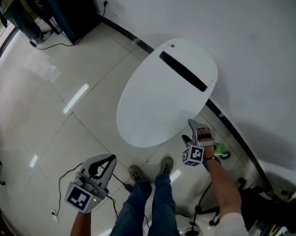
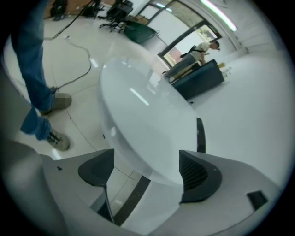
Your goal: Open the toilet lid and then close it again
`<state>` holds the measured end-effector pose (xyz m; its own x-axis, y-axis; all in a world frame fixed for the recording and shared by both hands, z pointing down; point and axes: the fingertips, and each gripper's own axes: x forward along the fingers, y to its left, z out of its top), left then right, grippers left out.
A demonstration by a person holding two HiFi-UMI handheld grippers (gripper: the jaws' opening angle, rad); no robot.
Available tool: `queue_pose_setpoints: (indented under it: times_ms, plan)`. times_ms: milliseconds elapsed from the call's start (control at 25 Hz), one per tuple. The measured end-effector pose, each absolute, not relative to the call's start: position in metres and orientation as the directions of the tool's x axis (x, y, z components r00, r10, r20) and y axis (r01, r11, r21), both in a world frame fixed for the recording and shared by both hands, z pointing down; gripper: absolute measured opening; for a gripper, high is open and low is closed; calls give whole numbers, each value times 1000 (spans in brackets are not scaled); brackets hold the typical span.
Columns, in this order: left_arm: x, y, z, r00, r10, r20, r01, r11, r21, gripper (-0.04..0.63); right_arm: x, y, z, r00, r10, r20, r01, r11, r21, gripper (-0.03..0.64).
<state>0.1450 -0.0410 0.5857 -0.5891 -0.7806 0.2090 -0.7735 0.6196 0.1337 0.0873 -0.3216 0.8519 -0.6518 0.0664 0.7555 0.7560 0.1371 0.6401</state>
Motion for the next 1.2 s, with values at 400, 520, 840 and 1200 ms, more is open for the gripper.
queue_pose_setpoints:
  times_ms: [400,520,840,1200]
  plan:
    - [119,-92,432,-567,-811,147,-802,584,127,3,151,-249,503,-673,523,523,642,765,61,433]
    - [121,-112,381,-523,-843,121,-836,536,118,3,159,-237,421,-679,612,407,671,741,6,433]
    - [135,-143,308,-468,-879,92,-878,474,65,3,161,-249,314,-669,715,201,710,696,-111,431]
    - [148,-154,309,-478,-872,108,-869,487,83,3,175,-287,338,-738,658,145,622,748,-229,182]
